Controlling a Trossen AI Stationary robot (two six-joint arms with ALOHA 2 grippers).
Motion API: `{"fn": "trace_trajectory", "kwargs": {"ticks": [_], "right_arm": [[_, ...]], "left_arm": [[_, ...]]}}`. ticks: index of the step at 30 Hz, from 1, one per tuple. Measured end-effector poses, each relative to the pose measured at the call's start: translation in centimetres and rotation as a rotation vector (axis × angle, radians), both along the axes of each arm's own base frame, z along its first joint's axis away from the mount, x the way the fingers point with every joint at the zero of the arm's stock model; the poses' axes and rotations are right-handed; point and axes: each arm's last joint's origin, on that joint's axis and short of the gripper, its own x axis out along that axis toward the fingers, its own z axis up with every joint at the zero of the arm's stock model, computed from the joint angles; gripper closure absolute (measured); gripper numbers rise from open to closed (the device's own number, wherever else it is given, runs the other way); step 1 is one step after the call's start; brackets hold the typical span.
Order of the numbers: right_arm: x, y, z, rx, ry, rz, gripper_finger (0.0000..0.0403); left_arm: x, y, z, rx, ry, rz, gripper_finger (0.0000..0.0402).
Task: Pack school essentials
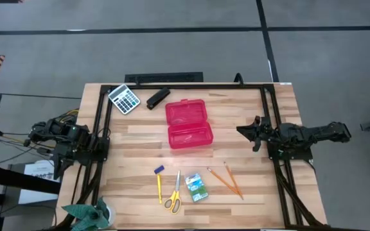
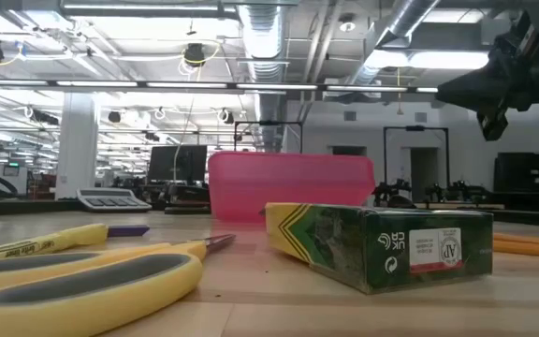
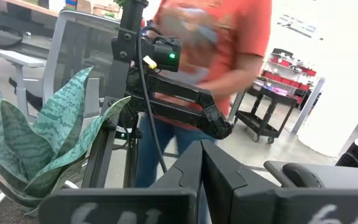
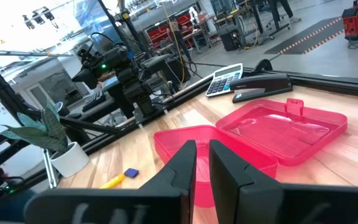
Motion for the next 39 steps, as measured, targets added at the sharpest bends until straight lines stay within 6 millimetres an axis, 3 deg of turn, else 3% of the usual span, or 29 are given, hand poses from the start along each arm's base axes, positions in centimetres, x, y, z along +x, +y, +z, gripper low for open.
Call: {"fn": "trace_trajectory", "kwargs": {"ticks": [24, 27, 36, 39], "right_arm": [[0.0, 0.0, 0.01, 0.0, 0.0, 0.0, 0.0349], [0.0, 0.0, 0.0, 0.0, 0.0, 0.0, 0.0349], [0.0, 0.0, 0.01, 0.0, 0.0, 0.0, 0.0349], [0.0, 0.0, 0.0, 0.0, 0.0, 0.0, 0.0349]], "left_arm": [[0.0, 0.0, 0.01, 0.004, 0.021, 0.0, 0.0401], [0.0, 0.0, 0.01, -0.022, -0.105, 0.0, 0.0401], [0.36, -0.05, 0.04, -0.051, -0.131, 0.023, 0.0401], [0.63, 0.01, 0.61, -0.287, -0.387, 0.127, 0.0401]]}}
